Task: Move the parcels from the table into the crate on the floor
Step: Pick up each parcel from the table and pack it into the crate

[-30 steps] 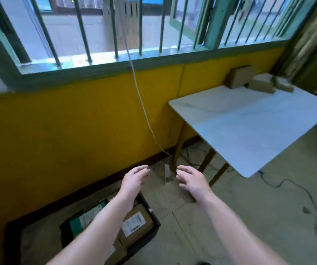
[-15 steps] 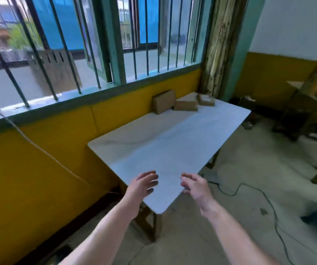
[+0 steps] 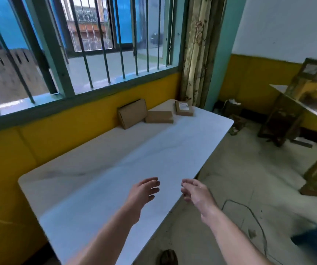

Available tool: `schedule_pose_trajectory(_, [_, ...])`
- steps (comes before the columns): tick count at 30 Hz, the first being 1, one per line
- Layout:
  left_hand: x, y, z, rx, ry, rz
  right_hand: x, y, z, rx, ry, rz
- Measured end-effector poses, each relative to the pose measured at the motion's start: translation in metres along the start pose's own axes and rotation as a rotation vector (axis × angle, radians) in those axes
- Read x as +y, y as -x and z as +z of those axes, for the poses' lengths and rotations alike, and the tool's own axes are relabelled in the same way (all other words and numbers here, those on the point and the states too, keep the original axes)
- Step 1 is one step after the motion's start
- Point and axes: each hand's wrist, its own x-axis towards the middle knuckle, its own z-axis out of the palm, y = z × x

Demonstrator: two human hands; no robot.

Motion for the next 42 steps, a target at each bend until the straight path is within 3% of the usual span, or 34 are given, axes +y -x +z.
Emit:
schedule_pose_trajectory(9, [0.066,-0.198,0.063,0.081,0.115,-0.051,-0.069,-0.215,-0.035,-0.039,0.125,0.071])
schedule_pose_trajectory(15, [0.098,-0.282,0.077,0.184,0.13,-0.081,-0.099,-0.316,-0.026,-0.148,0.169,0.138])
schedule_pose_trajectory(28, [0.142,-0.479,0.1,0.647,0.12,-0.163,-0.142,-0.564,0.006,-0.346,0.292,0.21])
schedule_pose_trajectory(36, [0.145,-0.568,0.09,0.856,-0.004,-0.203,-0.139,-0.634,0.019,-0.402,0.338,0.225])
schedule_pose_trajectory(42, [0.146,-0.598,0.075,0.84,-0.062,-0.159,-0.146,-0.655,0.026,-0.546,0.338,0.252])
